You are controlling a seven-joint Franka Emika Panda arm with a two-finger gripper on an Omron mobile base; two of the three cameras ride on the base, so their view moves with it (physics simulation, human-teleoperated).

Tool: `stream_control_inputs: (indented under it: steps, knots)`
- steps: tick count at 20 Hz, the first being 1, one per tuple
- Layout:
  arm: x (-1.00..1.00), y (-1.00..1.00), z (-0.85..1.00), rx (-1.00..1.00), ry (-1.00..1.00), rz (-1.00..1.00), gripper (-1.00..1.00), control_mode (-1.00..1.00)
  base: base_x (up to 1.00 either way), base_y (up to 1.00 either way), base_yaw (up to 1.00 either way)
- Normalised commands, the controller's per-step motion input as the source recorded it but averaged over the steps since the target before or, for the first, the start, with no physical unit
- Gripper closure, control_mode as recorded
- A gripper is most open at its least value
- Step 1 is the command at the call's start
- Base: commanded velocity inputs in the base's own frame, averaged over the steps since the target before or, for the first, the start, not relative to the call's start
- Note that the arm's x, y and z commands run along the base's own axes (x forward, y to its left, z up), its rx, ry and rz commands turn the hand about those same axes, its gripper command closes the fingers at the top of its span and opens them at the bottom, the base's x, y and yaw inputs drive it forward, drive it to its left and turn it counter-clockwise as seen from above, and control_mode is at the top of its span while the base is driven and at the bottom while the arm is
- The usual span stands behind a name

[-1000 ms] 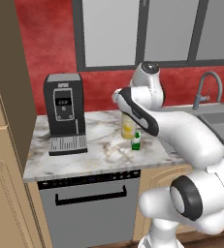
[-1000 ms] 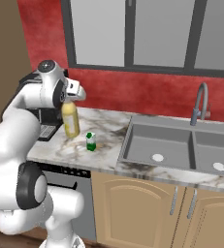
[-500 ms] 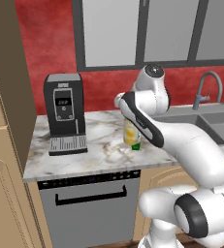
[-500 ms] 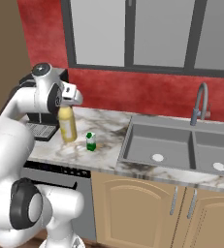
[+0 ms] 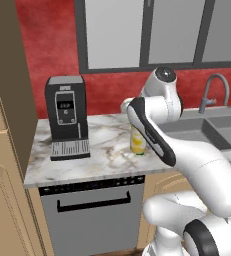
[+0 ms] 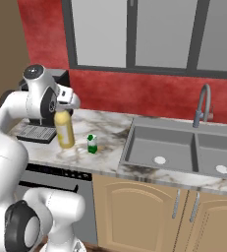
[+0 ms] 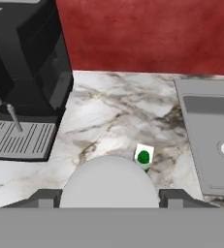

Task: Move the drinks to the dining counter.

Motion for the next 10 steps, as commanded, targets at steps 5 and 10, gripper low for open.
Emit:
stream_control_inputs:
  steps: [5,10]
  knots:
    - [-0.30,-0.05,0.21,0.00,0.00,0.00,1.00,-1.00,0.00,0.00,0.00]
    - [-0.17,-0.11,0.21,0.00,0.00,0.00,1.00,-1.00,0.00,0.00,0.00]
